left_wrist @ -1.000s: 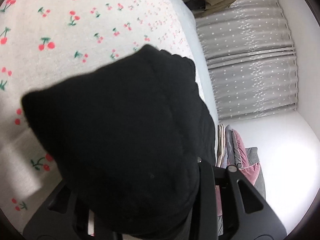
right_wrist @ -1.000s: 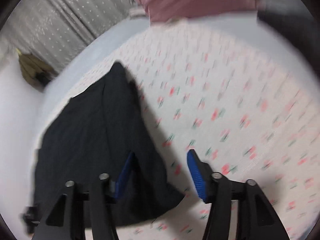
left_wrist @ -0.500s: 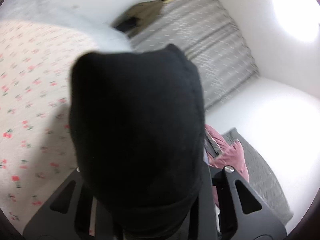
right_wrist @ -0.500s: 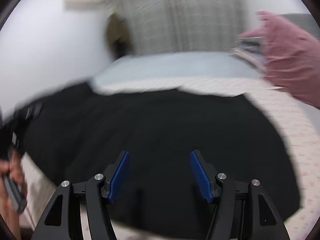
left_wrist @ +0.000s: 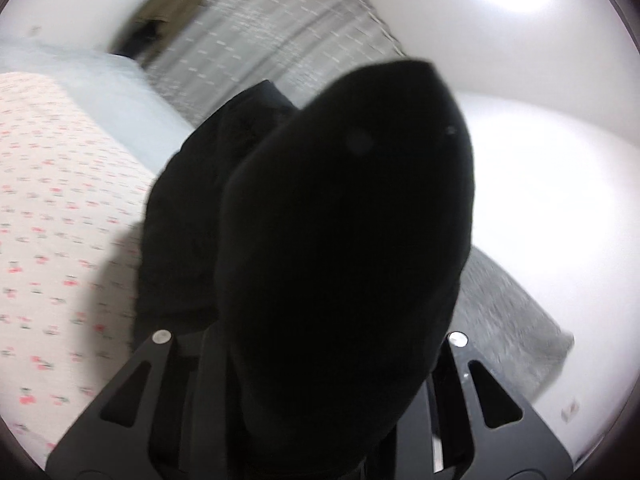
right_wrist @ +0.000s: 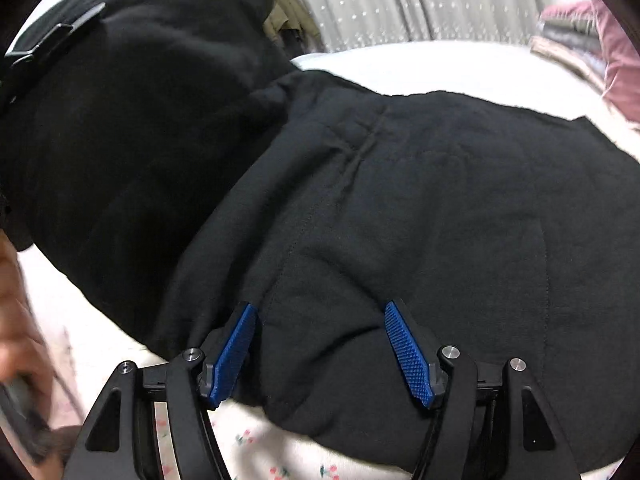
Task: Fold large clothes
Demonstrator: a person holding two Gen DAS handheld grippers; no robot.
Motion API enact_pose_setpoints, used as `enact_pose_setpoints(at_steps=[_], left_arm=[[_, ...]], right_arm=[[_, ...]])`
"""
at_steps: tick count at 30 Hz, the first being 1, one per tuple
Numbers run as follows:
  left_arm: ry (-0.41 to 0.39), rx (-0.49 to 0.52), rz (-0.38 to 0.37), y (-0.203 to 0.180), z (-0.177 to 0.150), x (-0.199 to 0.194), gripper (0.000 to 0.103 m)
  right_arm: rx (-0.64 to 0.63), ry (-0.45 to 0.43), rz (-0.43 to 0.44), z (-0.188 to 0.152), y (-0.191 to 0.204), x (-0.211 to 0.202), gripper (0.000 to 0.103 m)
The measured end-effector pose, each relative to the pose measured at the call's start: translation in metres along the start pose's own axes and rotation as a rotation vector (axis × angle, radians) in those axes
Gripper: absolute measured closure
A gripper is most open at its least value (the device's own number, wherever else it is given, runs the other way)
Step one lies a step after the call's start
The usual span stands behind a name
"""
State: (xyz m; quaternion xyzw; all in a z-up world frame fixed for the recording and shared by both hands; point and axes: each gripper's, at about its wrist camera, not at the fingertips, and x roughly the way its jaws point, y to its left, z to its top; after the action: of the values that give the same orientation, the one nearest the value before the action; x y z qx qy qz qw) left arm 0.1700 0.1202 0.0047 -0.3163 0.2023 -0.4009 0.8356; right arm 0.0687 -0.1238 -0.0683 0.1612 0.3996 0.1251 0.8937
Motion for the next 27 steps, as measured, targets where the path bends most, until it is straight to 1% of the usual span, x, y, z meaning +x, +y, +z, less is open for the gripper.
enact_pose_setpoints(at_steps=[1, 2, 3, 4, 6, 7, 9, 11, 13, 15, 16, 17, 18, 19, 20, 21, 22, 23, 25, 27], left_arm=[[0.023, 0.016, -0.021, -0.007, -0.006, 0.007, 0.074], [0.045, 0.030, -0.039, -0.011, -0.010, 0.013, 0.074], [0.070, 0.045, -0.056, -0.017, -0.016, 0.018, 0.074], [0.098, 0.064, -0.066, -0.022, -0.021, 0.026, 0.074], [0.150, 0.101, -0.071, -0.028, -0.031, 0.039, 0.073], [0.190, 0.129, -0.065, -0.032, -0.040, 0.049, 0.073], [0.244, 0.156, -0.053, -0.034, -0.054, 0.063, 0.072], [0.314, 0.192, -0.027, -0.035, -0.071, 0.080, 0.072], [0.389, 0.245, 0.009, -0.036, -0.087, 0.096, 0.071], [0.472, 0.311, 0.046, -0.040, -0.107, 0.112, 0.067], [0.504, 0.360, 0.062, -0.041, -0.115, 0.118, 0.065], [0.512, 0.405, 0.071, -0.043, -0.119, 0.122, 0.061], [0.508, 0.481, 0.079, -0.048, -0.127, 0.121, 0.056], [0.512, 0.524, 0.076, -0.051, -0.129, 0.119, 0.051], [0.524, 0.540, 0.065, -0.056, -0.130, 0.115, 0.041], [0.543, 0.541, 0.049, -0.061, -0.129, 0.111, 0.031], [0.569, 0.529, 0.024, -0.065, -0.122, 0.109, 0.027], [0.591, 0.517, -0.002, -0.067, -0.121, 0.098, 0.023], [0.620, 0.505, -0.061, -0.078, -0.119, 0.071, 0.022], [0.640, 0.489, -0.132, -0.084, -0.113, 0.058, 0.021]], right_arm=[[0.036, 0.015, 0.037, 0.003, -0.011, -0.006, 0.034], [0.068, 0.021, 0.056, 0.007, -0.014, -0.008, 0.034], [0.129, 0.023, 0.079, 0.011, -0.027, -0.016, 0.034], [0.166, 0.018, 0.089, 0.012, -0.036, -0.022, 0.034], [0.270, -0.013, 0.104, 0.016, -0.067, -0.041, 0.032], [0.328, -0.034, 0.100, 0.016, -0.085, -0.053, 0.031], [0.432, -0.082, 0.093, 0.014, -0.116, -0.072, 0.029], [0.544, -0.129, 0.091, 0.010, -0.150, -0.087, 0.028], [0.669, -0.175, 0.144, 0.009, -0.190, -0.101, 0.028], [0.747, -0.198, 0.205, 0.003, -0.211, -0.108, 0.028], [0.773, -0.206, 0.227, 0.002, -0.218, -0.110, 0.028], [0.799, -0.213, 0.254, 0.000, -0.225, -0.111, 0.028], [0.815, -0.218, 0.274, -0.001, -0.230, -0.111, 0.028], [0.825, -0.217, 0.287, -0.008, -0.229, -0.117, 0.028], [0.837, -0.214, 0.299, -0.009, -0.232, -0.117, 0.027], [0.844, -0.211, 0.306, -0.009, -0.226, -0.110, 0.027], [0.852, -0.209, 0.314, -0.008, -0.225, -0.107, 0.027], [0.854, -0.207, 0.317, -0.008, -0.222, -0.108, 0.027], [0.856, -0.196, 0.324, -0.005, -0.220, -0.105, 0.026], [0.852, -0.181, 0.325, -0.008, -0.217, -0.111, 0.025]])
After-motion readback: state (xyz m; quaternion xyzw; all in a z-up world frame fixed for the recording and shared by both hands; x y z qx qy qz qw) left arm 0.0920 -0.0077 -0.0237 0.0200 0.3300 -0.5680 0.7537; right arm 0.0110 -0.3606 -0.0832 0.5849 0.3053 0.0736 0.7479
